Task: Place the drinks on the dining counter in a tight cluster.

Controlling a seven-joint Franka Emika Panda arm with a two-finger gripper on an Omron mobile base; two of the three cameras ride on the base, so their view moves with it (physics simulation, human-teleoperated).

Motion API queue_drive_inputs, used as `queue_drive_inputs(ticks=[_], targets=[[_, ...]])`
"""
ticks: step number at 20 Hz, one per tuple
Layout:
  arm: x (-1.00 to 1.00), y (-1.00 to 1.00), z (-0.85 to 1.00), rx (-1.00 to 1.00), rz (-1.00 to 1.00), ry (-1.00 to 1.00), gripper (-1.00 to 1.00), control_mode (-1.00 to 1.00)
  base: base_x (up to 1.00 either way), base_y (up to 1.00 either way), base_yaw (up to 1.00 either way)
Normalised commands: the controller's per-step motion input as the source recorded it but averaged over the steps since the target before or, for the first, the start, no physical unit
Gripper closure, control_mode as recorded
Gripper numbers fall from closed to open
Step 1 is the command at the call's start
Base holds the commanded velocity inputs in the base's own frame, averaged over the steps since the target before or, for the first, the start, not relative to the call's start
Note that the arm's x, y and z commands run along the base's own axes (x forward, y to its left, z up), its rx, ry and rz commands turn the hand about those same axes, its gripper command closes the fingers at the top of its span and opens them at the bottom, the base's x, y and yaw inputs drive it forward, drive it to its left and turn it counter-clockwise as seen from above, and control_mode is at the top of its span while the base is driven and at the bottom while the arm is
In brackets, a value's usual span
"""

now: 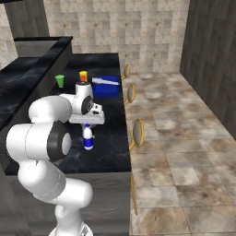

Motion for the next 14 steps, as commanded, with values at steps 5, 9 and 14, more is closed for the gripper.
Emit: queue_drive_inputs(ticks=[5,9,14], targets=[[0.0,0.07,-0.01,0.0,0.0,-0.14,1.0,-1.0,0.0,0.0,0.0],[0.0,0.0,0.0,0.0,0.0,-0.01,1.0,-1.0,0.0,0.0,0.0],[0.0,0.0,0.0,0.0,0.0,0.0,1.0,-1.0,0.0,0.0,0.0]])
